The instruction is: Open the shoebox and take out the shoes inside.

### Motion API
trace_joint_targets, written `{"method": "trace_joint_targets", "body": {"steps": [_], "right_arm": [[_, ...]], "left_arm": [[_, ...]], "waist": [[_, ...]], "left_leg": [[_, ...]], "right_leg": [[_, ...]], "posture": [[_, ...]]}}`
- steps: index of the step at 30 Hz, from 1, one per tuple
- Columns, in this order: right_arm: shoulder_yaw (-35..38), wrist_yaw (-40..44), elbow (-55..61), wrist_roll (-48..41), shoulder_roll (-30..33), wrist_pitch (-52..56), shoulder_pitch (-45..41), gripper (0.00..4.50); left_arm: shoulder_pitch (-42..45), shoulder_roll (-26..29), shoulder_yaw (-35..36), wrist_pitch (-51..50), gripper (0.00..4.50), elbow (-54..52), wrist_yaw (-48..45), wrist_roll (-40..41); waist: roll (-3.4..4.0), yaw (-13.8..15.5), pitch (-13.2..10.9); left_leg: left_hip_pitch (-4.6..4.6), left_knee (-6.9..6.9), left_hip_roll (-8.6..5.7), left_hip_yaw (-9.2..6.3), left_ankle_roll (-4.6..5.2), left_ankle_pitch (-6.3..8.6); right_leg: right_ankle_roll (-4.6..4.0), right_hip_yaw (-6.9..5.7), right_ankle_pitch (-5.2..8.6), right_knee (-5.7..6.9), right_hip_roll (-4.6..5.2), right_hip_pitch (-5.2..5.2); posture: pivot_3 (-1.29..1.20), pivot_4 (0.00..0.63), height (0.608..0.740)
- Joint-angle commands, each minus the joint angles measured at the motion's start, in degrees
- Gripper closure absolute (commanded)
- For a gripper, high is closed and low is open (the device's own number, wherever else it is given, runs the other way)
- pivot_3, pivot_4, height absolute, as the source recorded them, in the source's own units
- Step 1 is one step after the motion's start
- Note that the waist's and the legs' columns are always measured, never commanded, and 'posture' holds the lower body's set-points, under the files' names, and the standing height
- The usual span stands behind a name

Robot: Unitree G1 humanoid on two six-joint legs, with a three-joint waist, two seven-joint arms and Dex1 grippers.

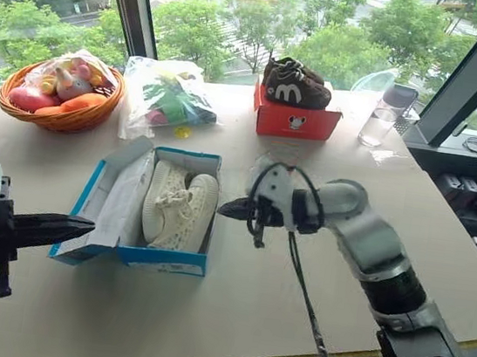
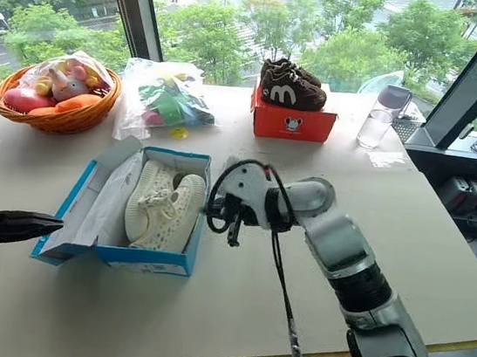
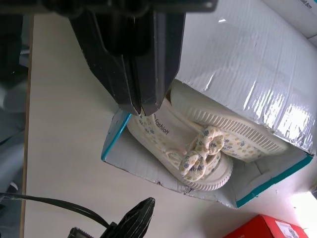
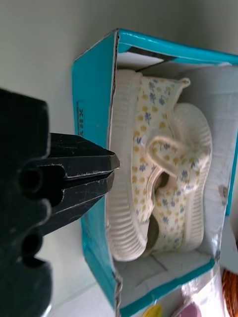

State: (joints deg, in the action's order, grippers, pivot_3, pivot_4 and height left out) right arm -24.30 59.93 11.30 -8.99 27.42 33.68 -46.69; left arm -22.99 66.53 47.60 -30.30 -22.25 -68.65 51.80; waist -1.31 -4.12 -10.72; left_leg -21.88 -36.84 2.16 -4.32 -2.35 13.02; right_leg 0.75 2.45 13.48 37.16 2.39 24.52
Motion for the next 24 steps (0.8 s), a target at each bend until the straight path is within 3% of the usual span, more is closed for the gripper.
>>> {"method": "trace_joint_targets", "body": {"steps": [1, 6, 9, 11, 19, 24], "right_arm": [[-1.5, 0.0, -0.4, 1.7, -2.2, -2.9, -3.8, 4.46], [-3.2, 0.2, -5.2, 4.1, -3.9, -4.6, -7.5, 4.46], [-3.5, 1.2, -5.9, 4.3, -4.3, -4.2, -8.8, 3.76], [-3.6, 1.6, -6.0, 4.2, -4.7, -3.4, -9.5, 3.12], [-4.5, -0.3, -11.9, 6.2, -9.7, -3.4, -13.7, 0.42], [-4.2, -0.6, -16.3, 6.5, -13.1, -3.7, -14.8, 0.42]], "left_arm": [[4.9, 1.6, -3.6, 3.5, 4.46, 9.3, -4.2, -5.1], [10.5, 0.5, -6.5, 5.4, 4.46, 15.6, -7.1, -8.2], [12.1, -0.6, -6.6, 4.7, 4.5, 15.5, -7.4, -8.2], [13.0, -1.2, -6.8, 4.4, 4.5, 15.5, -7.3, -8.7], [14.9, -3.8, -6.5, 4.5, 4.5, 14.4, -6.5, -9.5], [15.9, -6.0, -5.5, 3.4, 4.5, 12.6, -6.0, -7.8]], "waist": [[-0.01, 0.0, 0.0], [-0.08, 0.3, 0.0], [-0.08, 0.4, 0.0], [-0.08, 0.4, 0.0], [-0.08, 0.0, 0.0], [-0.1, 0.2, 0.0]], "left_leg": [[-0.03, 0.0, 0.02, 0.0, 0.0, 0.0], [-0.23, 0.0, 0.01, 0.0, 0.0, 0.0], [-0.51, 0.0, 0.0, 0.0, -0.01, 0.0], [-0.55, 0.0, 0.01, 0.0, -0.01, 0.0], [-0.49, 0.0, 0.02, 0.0, 0.0, 0.0], [-0.5, 0.0, 0.01, 0.0, -0.01, -0.01]], "right_leg": [[0.0, -0.02, 0.0, 0.0, -0.01, 0.03], [0.0, -0.02, -0.01, -0.05, 0.02, 0.17], [-0.04, -0.02, -0.05, 0.0, 0.04, 0.49], [-0.42, -0.02, -0.28, 0.03, 0.04, 0.53], [-0.43, -0.01, -0.28, 0.13, 0.03, 0.55], [-0.44, -0.02, -0.29, 0.18, 0.03, 0.56]], "posture": [[0.0, 0.15, 0.74], [0.0, 0.15, 0.74], [0.0, 0.15, 0.74], [0.0, 0.15, 0.74], [0.0, 0.15, 0.74], [0.0, 0.15, 0.74]]}}
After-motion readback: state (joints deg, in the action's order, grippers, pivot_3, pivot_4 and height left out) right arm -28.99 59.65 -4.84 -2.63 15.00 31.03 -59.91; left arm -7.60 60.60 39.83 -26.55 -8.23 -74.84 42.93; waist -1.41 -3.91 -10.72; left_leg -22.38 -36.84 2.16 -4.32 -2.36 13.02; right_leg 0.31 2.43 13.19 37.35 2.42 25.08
